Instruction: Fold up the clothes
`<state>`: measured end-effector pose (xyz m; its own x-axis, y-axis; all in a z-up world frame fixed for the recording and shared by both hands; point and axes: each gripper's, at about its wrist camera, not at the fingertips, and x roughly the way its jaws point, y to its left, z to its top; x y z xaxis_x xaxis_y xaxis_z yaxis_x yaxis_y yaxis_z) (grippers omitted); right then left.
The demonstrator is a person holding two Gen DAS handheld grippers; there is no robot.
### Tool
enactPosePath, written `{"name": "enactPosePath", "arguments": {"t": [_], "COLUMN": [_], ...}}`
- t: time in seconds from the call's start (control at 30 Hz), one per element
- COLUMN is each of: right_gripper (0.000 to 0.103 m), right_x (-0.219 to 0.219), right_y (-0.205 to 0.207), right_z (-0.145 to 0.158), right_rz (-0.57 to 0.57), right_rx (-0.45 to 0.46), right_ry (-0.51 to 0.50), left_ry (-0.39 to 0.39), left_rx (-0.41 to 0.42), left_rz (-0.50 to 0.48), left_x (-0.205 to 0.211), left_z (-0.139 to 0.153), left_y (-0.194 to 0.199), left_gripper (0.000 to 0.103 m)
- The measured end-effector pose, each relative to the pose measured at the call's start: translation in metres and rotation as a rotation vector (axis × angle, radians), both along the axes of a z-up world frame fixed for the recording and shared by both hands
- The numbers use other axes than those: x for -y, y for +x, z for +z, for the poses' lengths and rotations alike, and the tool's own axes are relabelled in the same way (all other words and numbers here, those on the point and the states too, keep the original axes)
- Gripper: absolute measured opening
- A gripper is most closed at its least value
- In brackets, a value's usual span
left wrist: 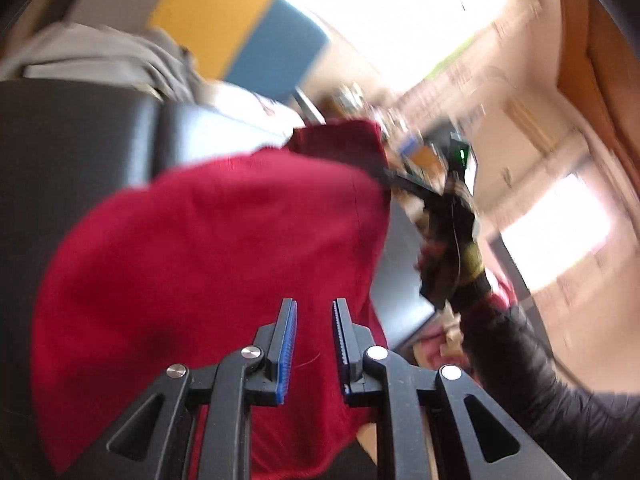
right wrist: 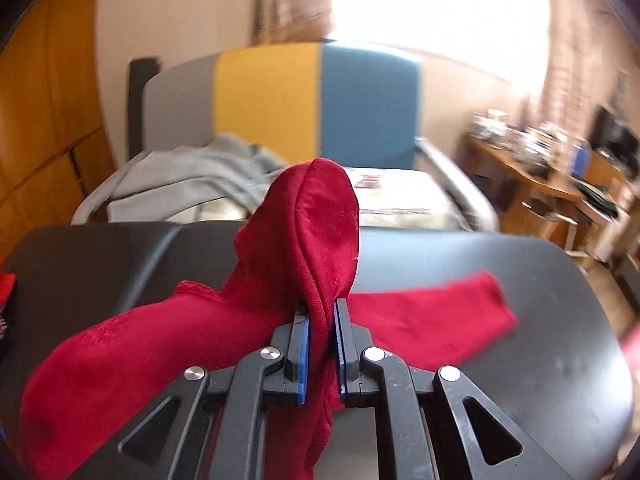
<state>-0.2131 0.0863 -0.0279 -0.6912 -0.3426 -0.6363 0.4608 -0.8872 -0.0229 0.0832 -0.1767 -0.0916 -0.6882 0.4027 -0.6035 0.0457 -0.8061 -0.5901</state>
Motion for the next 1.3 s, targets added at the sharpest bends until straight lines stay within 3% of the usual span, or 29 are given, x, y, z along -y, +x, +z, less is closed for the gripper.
{"name": "enactPosePath", "arguments": {"t": [0.13, 0.27, 0.3, 0.37, 0.43, 0.57, 0.73, 0.87, 1.03, 1.1, 1.2, 1.3], "right_gripper": [0.013, 0.028, 0.039, 0.052, 0.054, 0.079, 0.081, 0.081, 0.084, 0.089, 0.099, 0.103], "right_x": [-0.079, -0.134, -0.145, -0.157, -0.162, -0.141, -0.110, -0.093, -0.080, -0.069, -0.059, -0.043], "right_y": [-0.003, -0.009, -0.009, -0.006, 0.002, 0.011, 0.016, 0.010, 0.003, 0.003, 0.008, 0.008], "right_z": [-0.040, -0.073, -0.079, -0.077, -0.064, -0.042, -0.039, -0.051, -0.086, -0.100, -0.110, -0.115], "right_rz": [-0.146, -0.266, -0.292, -0.329, -0.354, -0.205, -0.076, -0.061, -0.068, -0.073, -0.076, -0.106], "right_rx": [0.096, 0.221, 0.245, 0.228, 0.171, 0.175, 0.250, 0.296, 0.352, 0.368, 0.332, 0.314], "right_ry": [-0.004, -0.056, -0.078, -0.107, -0.114, -0.176, -0.185, -0.186, -0.173, -0.162, -0.123, -0.091], "left_ry": [0.002, -0.061, -0.080, -0.091, -0.118, -0.128, -0.137, -0.162, -0.070, -0.012, 0.086, 0.208], "left_rx": [0.023, 0.055, 0.066, 0.077, 0.097, 0.140, 0.228, 0.297, 0.321, 0.328, 0.333, 0.285], "left_rz": [-0.137, 0.046, 0.096, 0.137, 0.120, -0.005, -0.164, -0.315, -0.411, -0.414, -0.348, -0.231], "left_x": [-0.037, 0.020, 0.036, 0.061, 0.073, 0.074, 0.048, 0.023, 0.000, -0.005, -0.005, 0.009], "left_z": [-0.006, 0.000, 0.002, 0.000, -0.005, -0.026, -0.062, -0.080, -0.092, -0.097, -0.103, -0.100], "left_y": [-0.015, -0.043, -0.052, -0.072, -0.100, -0.160, -0.232, -0.243, -0.248, -0.248, -0.243, -0.230], "left_gripper": [0.016, 0.025, 0.026, 0.029, 0.030, 0.036, 0.037, 0.038, 0.038, 0.027, 0.018, 0.012]}}
